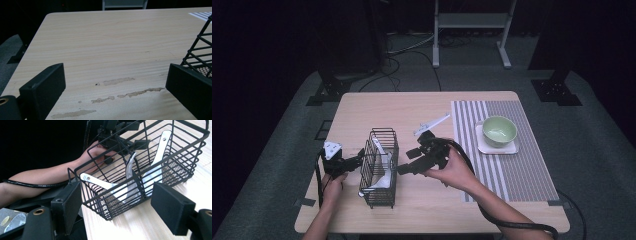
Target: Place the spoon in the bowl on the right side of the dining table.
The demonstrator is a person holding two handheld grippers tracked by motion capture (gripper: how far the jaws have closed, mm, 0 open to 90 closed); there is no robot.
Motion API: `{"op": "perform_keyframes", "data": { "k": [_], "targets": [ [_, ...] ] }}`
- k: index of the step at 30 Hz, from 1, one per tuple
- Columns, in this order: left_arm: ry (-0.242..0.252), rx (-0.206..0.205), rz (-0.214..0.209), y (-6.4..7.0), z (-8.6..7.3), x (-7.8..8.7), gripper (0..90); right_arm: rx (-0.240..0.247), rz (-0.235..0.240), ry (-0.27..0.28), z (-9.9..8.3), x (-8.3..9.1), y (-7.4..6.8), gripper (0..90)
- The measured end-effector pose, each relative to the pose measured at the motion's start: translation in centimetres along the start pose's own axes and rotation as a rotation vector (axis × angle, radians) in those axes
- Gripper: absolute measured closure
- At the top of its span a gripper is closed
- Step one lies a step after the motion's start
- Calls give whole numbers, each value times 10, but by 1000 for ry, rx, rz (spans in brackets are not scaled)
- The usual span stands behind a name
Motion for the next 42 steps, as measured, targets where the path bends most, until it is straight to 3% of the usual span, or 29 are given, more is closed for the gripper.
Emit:
{"op": "perform_keyframes", "data": {
  "k": [30,42],
  "targets": [
    [0,0,-1,0,0,0,16,-8,3,-21,23,-18,4,245],
    [0,-3,-1,0,0,0,16,-16,-18,-47,32,-24,4,315]
  ]
}}
Point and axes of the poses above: each handheld gripper's, and its own axes: x roughly backward along the jaws, z roughly out of its top, y roughly to its right, the point moved 2 cm from there along -x, roughly forward along the jaws, and after that the axes turned 7 degrees about z, right-handed, at the moved point
